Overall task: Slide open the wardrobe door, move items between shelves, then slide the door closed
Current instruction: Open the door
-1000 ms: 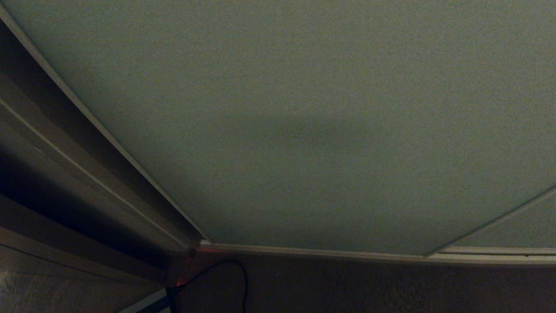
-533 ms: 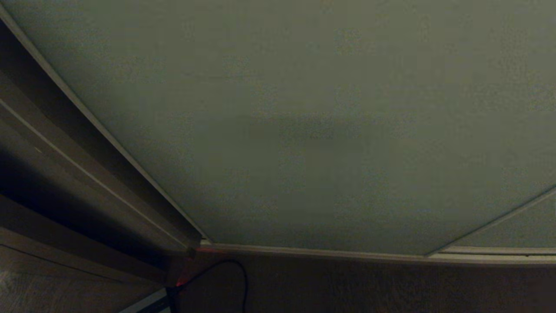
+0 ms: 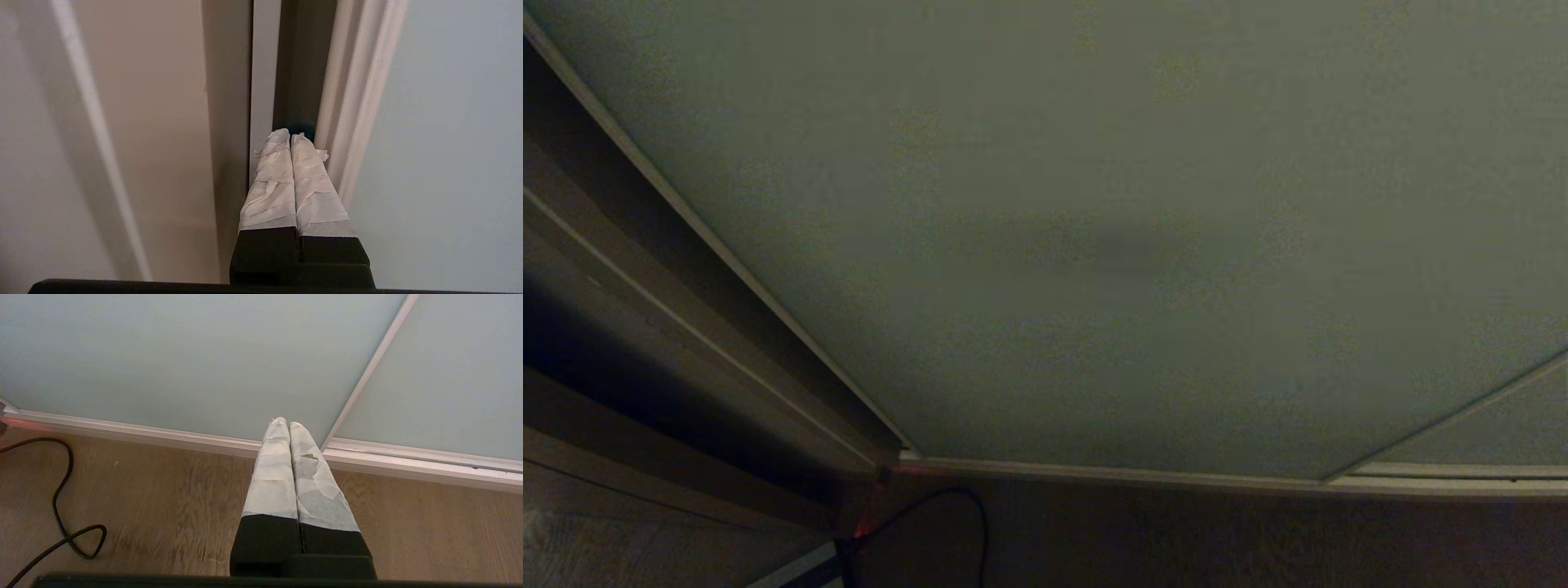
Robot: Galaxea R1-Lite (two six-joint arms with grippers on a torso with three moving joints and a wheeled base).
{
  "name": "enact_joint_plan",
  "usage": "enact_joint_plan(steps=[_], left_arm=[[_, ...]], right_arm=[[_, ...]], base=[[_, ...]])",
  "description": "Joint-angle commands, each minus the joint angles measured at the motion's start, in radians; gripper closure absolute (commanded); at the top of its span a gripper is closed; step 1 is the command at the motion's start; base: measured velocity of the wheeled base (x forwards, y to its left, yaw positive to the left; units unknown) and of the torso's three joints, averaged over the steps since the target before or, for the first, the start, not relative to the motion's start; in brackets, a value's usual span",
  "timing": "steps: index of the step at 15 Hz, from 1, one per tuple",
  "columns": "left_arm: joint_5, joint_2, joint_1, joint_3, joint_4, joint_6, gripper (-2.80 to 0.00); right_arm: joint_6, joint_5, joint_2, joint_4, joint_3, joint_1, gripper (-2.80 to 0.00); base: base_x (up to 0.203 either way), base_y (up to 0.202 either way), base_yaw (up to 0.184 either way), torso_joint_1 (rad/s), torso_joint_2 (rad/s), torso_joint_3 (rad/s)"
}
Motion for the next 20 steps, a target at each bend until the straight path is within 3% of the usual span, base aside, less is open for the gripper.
enact_joint_plan(steps=[1,3,15,20], left_arm=[[-0.003,0.037,0.000,-0.041,0.011,0.002,0.00],[-0.055,0.045,0.000,-0.066,0.037,-0.001,0.00],[-0.203,0.087,-0.055,-0.119,0.143,-0.025,0.00],[-0.228,0.176,-0.182,-0.218,0.205,-0.035,0.00]], right_arm=[[0.000,0.000,0.000,0.000,0.003,0.000,0.00],[0.000,0.000,0.000,0.000,0.004,0.000,0.00],[0.000,0.000,0.000,0.000,0.003,0.000,0.00],[-0.001,0.000,0.000,0.000,0.003,0.000,0.00]], base=[[0.000,0.000,0.000,0.000,0.00,0.000],[0.000,0.000,0.000,0.000,0.00,0.000],[0.000,0.000,0.000,0.000,0.00,0.000],[0.000,0.000,0.000,0.000,0.00,0.000]])
